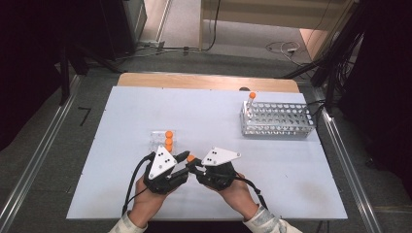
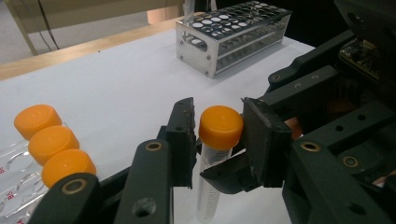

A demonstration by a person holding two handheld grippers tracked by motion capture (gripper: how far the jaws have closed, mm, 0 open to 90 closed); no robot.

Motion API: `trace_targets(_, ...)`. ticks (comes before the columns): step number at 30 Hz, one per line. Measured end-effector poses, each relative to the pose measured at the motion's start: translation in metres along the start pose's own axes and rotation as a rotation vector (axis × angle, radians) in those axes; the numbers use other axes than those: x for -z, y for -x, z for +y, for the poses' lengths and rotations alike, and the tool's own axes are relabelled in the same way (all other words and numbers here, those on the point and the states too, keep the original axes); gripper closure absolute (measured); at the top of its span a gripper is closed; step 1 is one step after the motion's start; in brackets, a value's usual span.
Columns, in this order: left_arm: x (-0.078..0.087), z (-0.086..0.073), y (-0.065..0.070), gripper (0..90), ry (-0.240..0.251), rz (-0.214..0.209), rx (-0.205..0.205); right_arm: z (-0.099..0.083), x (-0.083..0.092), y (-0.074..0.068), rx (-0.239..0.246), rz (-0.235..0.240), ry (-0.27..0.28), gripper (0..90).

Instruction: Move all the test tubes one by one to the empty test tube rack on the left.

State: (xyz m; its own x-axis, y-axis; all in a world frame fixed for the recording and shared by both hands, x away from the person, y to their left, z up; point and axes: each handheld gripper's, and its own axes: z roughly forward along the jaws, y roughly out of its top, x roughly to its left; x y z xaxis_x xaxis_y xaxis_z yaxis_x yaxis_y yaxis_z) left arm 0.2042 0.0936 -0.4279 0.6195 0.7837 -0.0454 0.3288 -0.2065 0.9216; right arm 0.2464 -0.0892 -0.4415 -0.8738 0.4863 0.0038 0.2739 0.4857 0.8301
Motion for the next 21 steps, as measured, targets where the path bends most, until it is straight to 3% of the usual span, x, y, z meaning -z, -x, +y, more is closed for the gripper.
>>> trace_targets(9,0.001,0.0,-0.002,69.2,0.001,-0.014,0.025,0.0,0.001,-0.001,-0.005,0.004,0.002,69.6)
trace_targets(12,0.003,0.001,-0.003,69.3,0.008,-0.016,0.029,0.002,0.001,-0.001,-0.008,0.01,-0.002,40.0)
trace_targets(14,0.004,0.003,-0.003,69.4,0.017,-0.017,0.036,0.003,0.0,0.0,-0.005,0.01,-0.008,31.0)
trace_targets(17,0.008,0.005,-0.005,69.4,0.032,-0.014,0.041,0.004,0.0,0.001,-0.017,0.013,-0.014,22.1)
trace_targets(21,0.013,0.008,-0.008,69.4,0.047,-0.009,0.049,0.004,0.0,0.001,-0.027,0.019,-0.024,16.9)
